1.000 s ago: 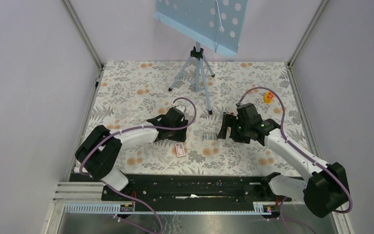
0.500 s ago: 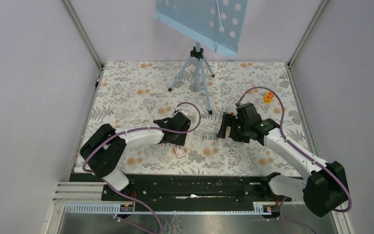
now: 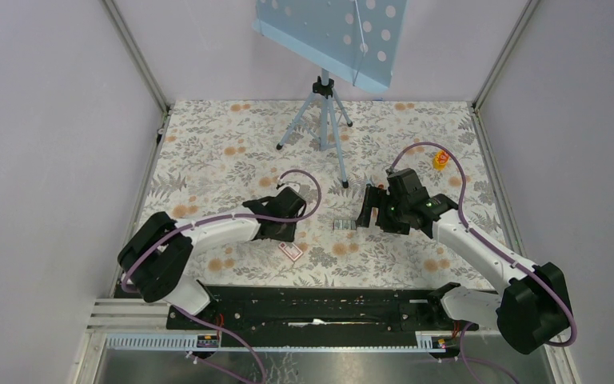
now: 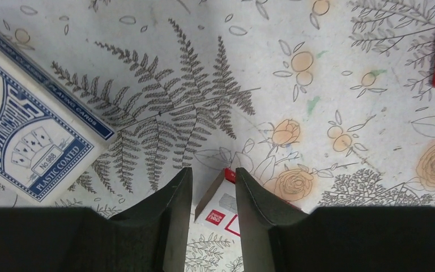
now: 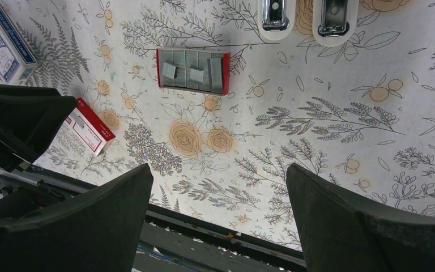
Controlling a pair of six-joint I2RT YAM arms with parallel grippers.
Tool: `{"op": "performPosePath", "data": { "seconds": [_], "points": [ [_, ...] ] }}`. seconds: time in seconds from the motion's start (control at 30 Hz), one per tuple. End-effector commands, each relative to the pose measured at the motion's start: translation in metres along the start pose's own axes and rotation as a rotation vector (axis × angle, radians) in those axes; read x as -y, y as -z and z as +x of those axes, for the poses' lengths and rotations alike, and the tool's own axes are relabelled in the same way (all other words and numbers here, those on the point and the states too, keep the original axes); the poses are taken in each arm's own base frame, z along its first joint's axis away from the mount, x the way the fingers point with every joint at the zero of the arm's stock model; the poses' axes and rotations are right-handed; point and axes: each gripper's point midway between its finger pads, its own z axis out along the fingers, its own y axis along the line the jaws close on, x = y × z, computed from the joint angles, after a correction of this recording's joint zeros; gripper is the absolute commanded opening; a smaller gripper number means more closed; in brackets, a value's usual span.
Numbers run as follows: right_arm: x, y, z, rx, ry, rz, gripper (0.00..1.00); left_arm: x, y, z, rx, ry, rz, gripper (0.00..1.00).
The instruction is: Unload the staples from the stapler
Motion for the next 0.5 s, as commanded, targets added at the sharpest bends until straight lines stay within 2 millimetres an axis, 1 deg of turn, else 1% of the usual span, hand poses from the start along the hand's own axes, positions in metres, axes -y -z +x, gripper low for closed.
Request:
{"op": "performPosePath", "data": {
  "seconds": [0.0, 0.13, 0.27, 0.4, 0.47],
  "points": [
    [-0.009, 0.001, -0.007, 0.021, 0.021, -0.027, 0.95, -0.004, 0.008, 0.008, 0.004, 0.038, 0.002, 0.37],
    [-0.009, 0.001, -0.006, 0.019, 0.018, -0.027, 0.95, -0.007, 0.01, 0.02, -0.02, 0.057, 0.007, 0.36],
    [-0.009, 0.002, -0.007, 0.026, 0.02, -0.028, 0.95, -0.012, 0.016, 0.025, -0.019, 0.077, 0.001, 0.36],
    [-0.011, 0.004, -0.008, 0.032, 0.021, -0.044, 0.95, -0.013, 0.025, 0.021, 0.005, 0.103, 0.007, 0.36],
    [-0.017, 0.004, -0.005, 0.021, 0.016, -0.076, 0.95, -0.012, 0.031, 0.015, 0.031, 0.124, 0.02, 0.39]
  ]
}}
